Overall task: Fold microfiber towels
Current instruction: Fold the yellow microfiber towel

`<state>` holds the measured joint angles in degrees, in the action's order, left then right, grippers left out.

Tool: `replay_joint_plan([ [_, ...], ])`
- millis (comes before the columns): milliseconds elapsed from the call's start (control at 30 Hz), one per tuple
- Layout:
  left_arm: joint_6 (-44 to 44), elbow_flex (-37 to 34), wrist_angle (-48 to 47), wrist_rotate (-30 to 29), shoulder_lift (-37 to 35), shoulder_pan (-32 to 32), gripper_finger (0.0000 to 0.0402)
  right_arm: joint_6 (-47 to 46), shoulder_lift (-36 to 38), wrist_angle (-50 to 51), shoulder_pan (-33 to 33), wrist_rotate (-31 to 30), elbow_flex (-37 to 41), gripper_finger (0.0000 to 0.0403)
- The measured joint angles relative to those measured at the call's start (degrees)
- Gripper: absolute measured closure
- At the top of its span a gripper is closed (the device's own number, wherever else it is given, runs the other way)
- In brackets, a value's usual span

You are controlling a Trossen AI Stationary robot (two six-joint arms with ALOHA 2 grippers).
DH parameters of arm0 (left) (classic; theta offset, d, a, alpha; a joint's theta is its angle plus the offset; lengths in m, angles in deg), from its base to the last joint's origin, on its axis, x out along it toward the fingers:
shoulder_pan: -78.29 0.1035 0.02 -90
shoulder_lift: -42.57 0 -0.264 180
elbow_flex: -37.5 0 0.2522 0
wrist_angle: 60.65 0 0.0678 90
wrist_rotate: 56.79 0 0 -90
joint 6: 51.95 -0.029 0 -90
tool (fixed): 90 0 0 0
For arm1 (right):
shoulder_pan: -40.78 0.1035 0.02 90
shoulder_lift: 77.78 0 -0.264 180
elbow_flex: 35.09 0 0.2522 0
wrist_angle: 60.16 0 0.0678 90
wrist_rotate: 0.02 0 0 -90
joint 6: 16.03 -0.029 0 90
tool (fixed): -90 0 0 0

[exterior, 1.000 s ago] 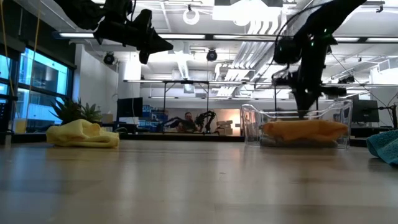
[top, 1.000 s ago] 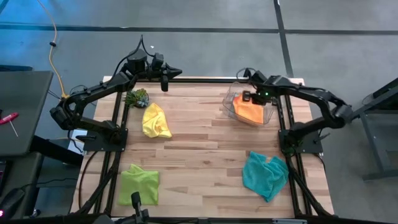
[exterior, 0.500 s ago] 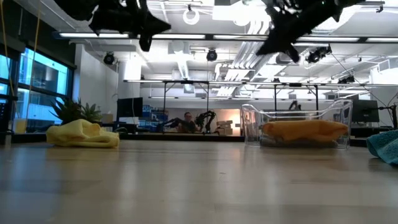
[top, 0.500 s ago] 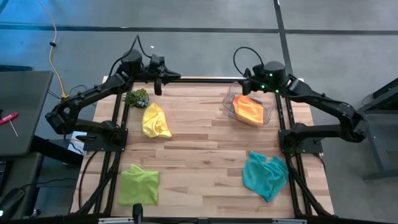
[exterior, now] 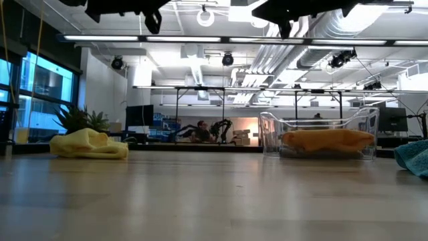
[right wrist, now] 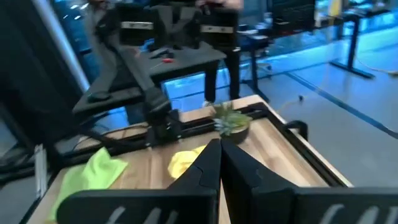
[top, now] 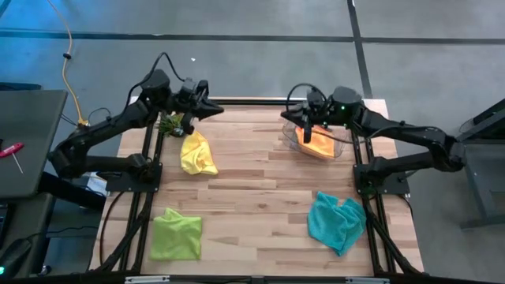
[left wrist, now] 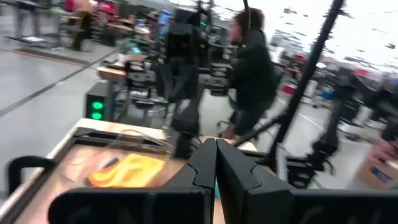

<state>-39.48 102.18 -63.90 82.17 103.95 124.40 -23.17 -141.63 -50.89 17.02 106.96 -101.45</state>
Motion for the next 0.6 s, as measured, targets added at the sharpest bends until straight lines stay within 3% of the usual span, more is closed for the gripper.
replay_joint_plan([
  [233, 0.7, -7.8, 1.4, 0.1, -6.0, -0.1, 0.0402, -2.1, 0.0, 0.4, 3.5, -0.5, 0.0, 0.0403],
  [400, 0.9, -9.0, 1.0, 0.3, -9.2, -0.6, 0.0402, -1.8, 0.0, 0.0, 5.3, -4.8, 0.0, 0.0403],
  [600, 0.9, -9.0, 1.0, -0.8, -10.0, -1.6, 0.0402, -0.5, 0.0, -0.7, 5.6, -5.4, 0.0, 0.0403],
])
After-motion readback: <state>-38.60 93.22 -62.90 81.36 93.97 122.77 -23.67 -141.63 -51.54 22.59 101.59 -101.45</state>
